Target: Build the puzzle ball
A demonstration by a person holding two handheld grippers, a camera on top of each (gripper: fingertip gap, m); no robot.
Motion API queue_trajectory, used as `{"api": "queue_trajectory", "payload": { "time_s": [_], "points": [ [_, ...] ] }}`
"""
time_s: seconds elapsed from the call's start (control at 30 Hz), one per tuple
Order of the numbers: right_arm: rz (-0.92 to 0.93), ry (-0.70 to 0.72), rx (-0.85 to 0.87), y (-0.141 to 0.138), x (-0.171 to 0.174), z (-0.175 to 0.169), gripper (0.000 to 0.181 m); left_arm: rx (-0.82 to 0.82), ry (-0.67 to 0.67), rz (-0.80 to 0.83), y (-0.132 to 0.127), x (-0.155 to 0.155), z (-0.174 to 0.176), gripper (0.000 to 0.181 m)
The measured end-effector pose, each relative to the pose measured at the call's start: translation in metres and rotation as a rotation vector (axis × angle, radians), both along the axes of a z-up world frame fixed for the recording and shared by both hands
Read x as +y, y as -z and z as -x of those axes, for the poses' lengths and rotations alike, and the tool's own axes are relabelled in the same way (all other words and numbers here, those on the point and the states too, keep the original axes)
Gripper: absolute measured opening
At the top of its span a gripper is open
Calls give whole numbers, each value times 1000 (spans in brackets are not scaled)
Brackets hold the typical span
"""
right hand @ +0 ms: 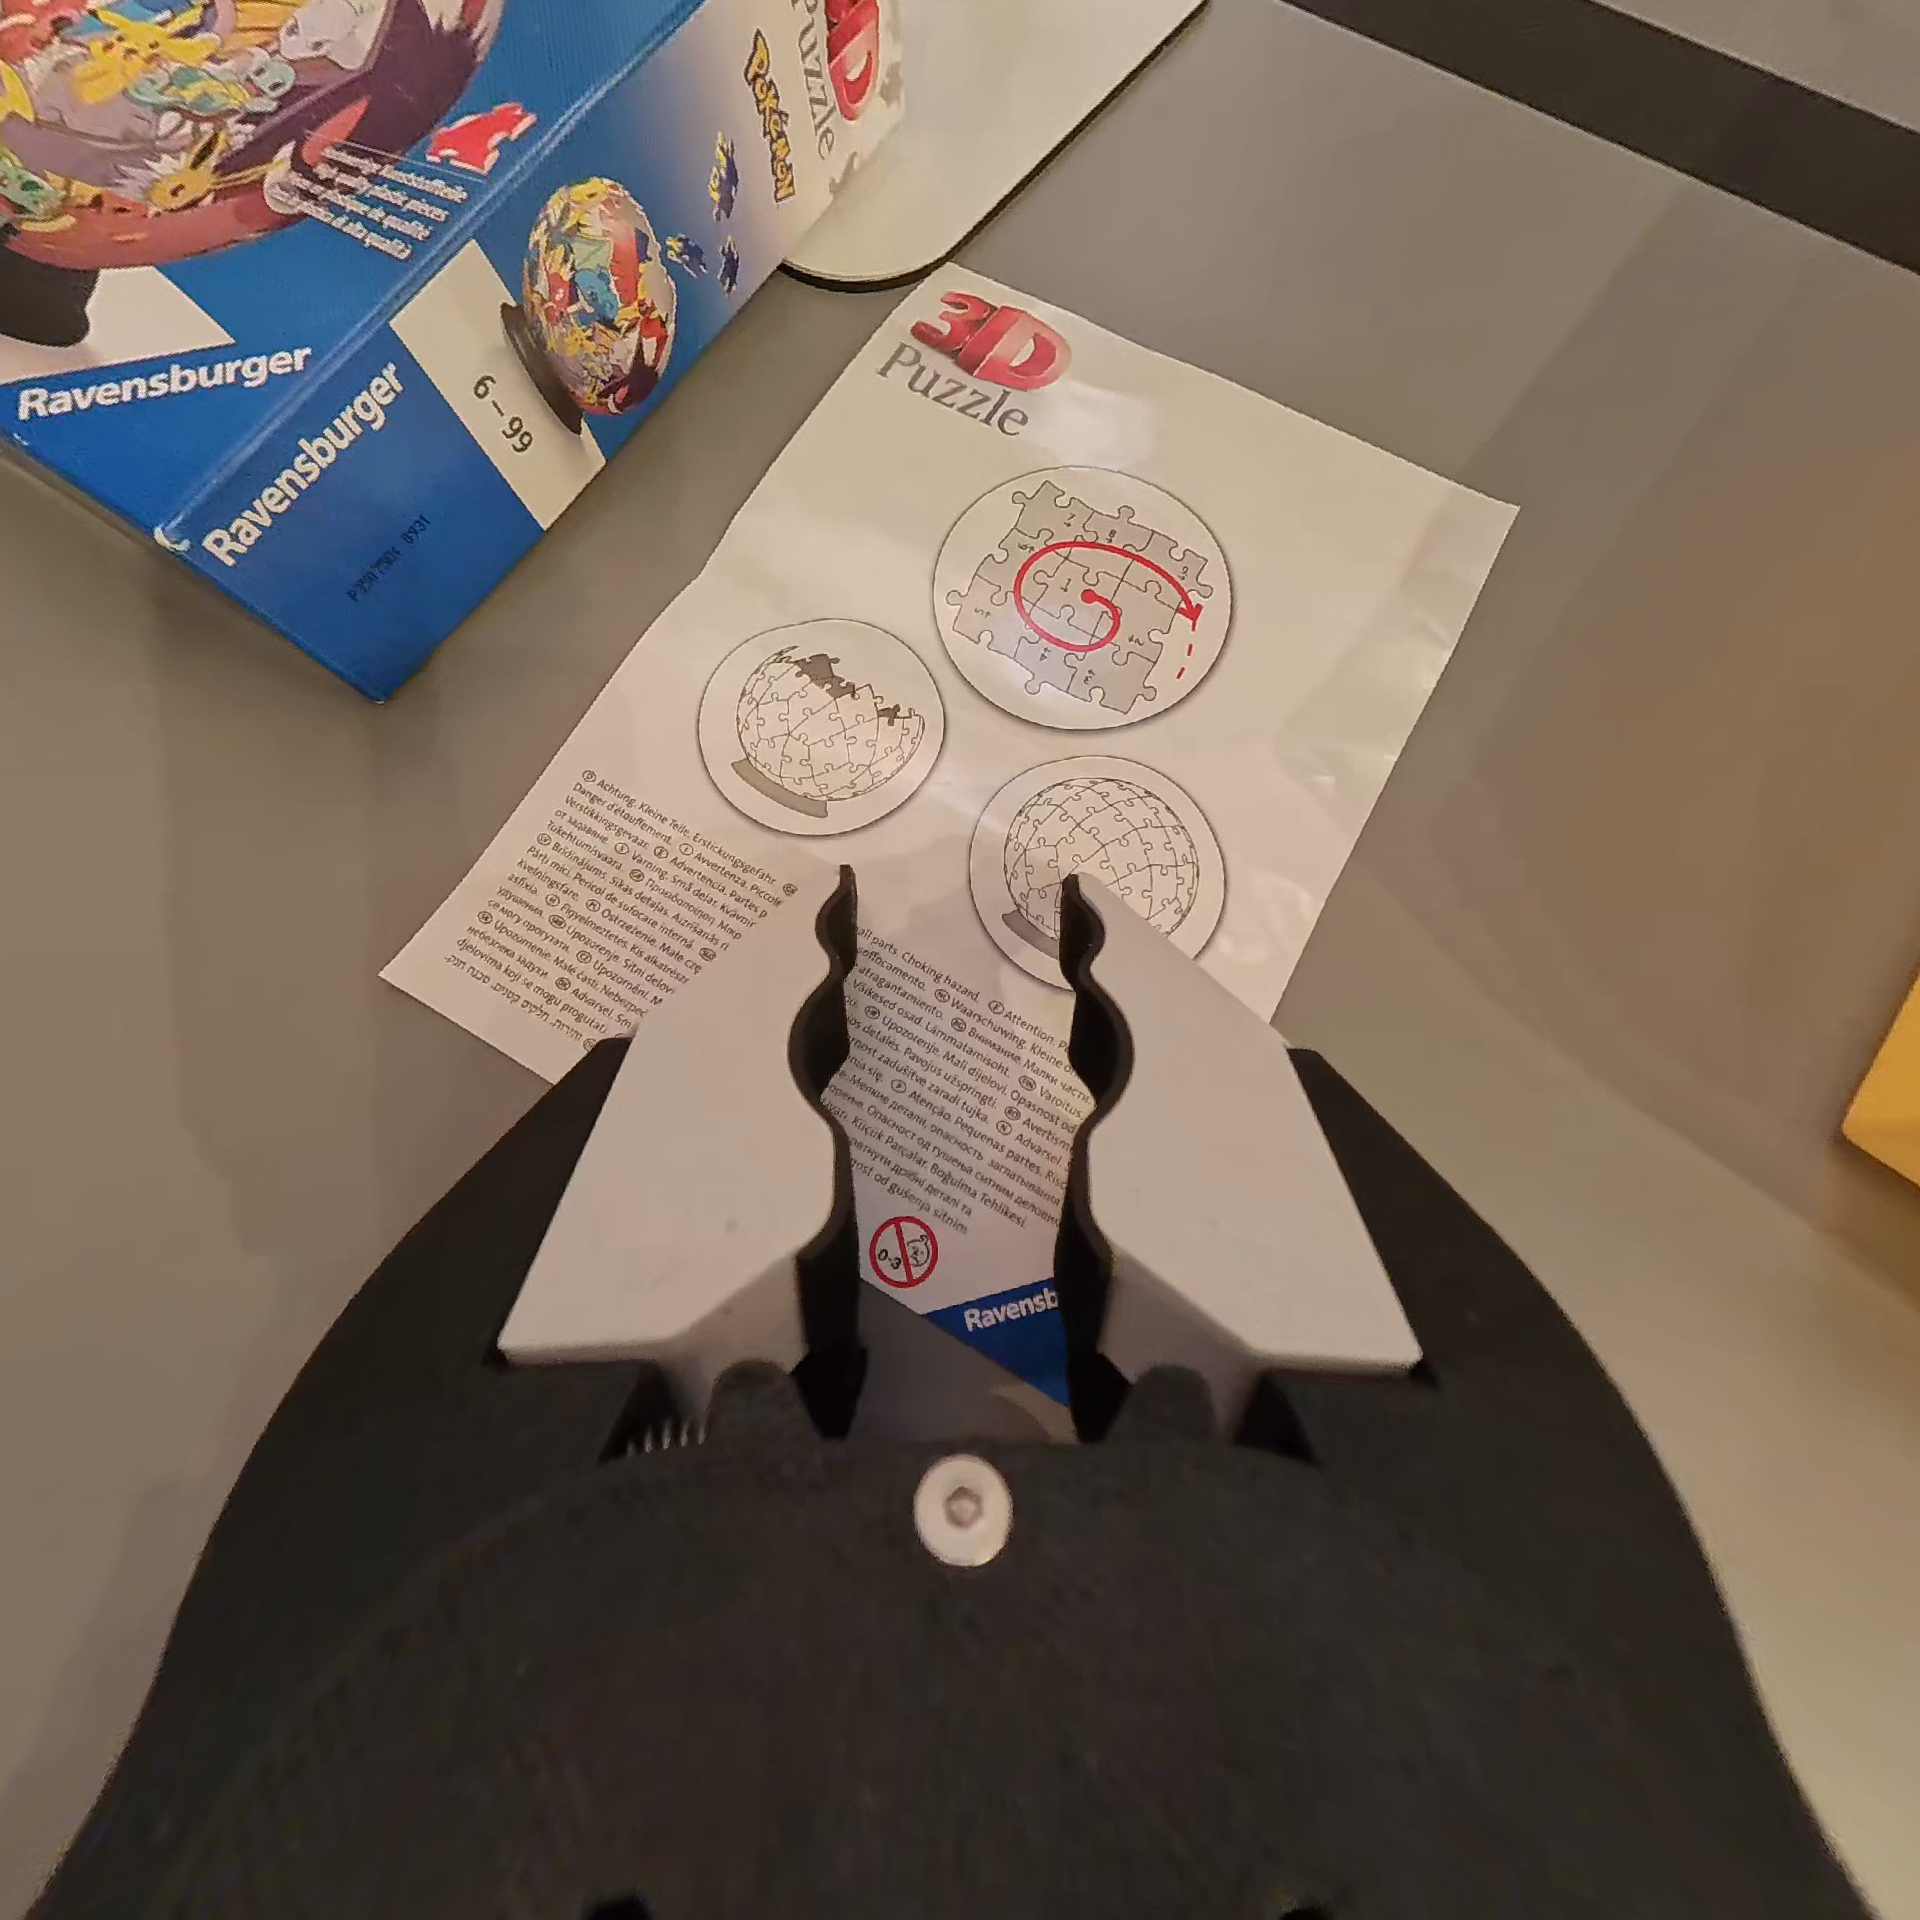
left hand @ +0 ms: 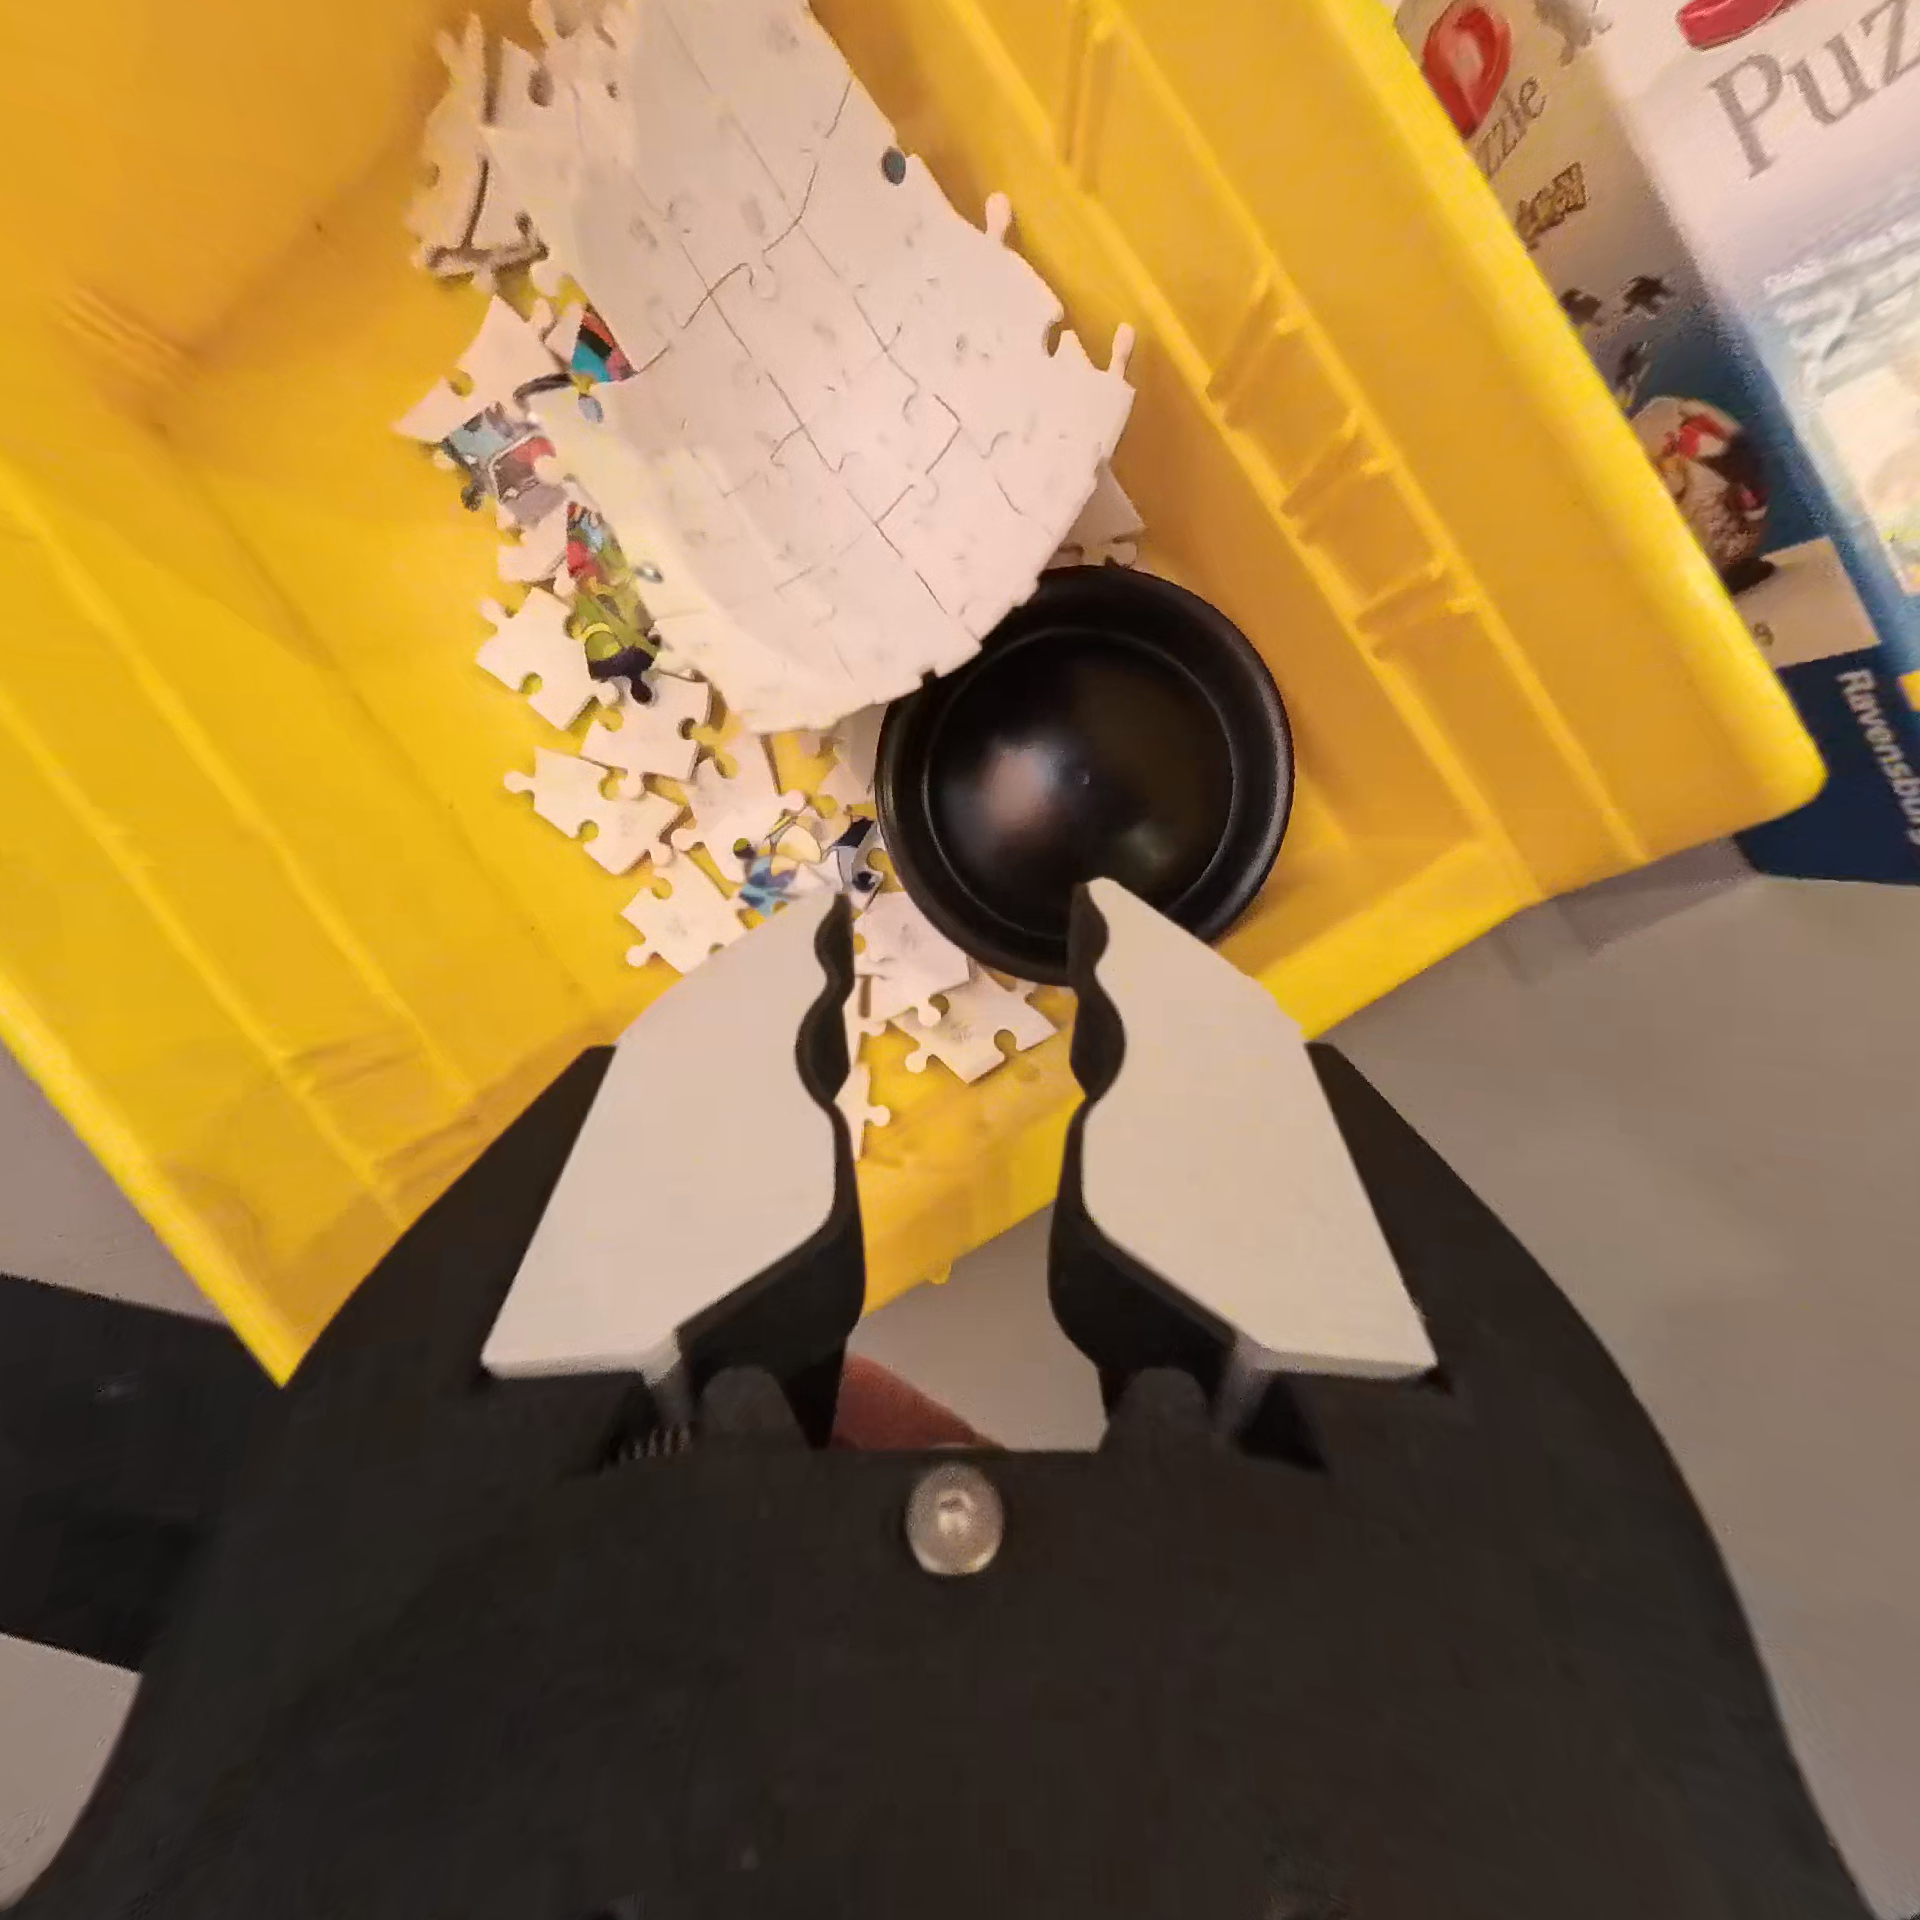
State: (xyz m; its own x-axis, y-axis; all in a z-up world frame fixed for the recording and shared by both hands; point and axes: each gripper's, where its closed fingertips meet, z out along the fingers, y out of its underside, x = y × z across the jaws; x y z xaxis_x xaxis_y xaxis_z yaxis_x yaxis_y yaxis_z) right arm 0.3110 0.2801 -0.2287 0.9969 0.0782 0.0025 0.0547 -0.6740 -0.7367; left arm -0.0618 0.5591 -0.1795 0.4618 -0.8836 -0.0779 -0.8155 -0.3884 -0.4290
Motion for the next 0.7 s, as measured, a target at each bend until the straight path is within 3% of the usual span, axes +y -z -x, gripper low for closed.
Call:
{"api": "queue_trajectory", "payload": {
  "time_s": [0.07,0.33,0.43,0.7],
  "points": [
    [-4,-5,10,-1,0,1,37,79,30,41,10,4,-3,43],
    [-7,-32,16,-1,-1,4,35,173,31,155,44,19,-8,30],
    [-7,-37,23,-1,0,5,34,170,25,187,47,20,-8,11],
    [-15,-43,35,-2,0,5,32,140,33,160,39,23,-8,6]
  ]
}}
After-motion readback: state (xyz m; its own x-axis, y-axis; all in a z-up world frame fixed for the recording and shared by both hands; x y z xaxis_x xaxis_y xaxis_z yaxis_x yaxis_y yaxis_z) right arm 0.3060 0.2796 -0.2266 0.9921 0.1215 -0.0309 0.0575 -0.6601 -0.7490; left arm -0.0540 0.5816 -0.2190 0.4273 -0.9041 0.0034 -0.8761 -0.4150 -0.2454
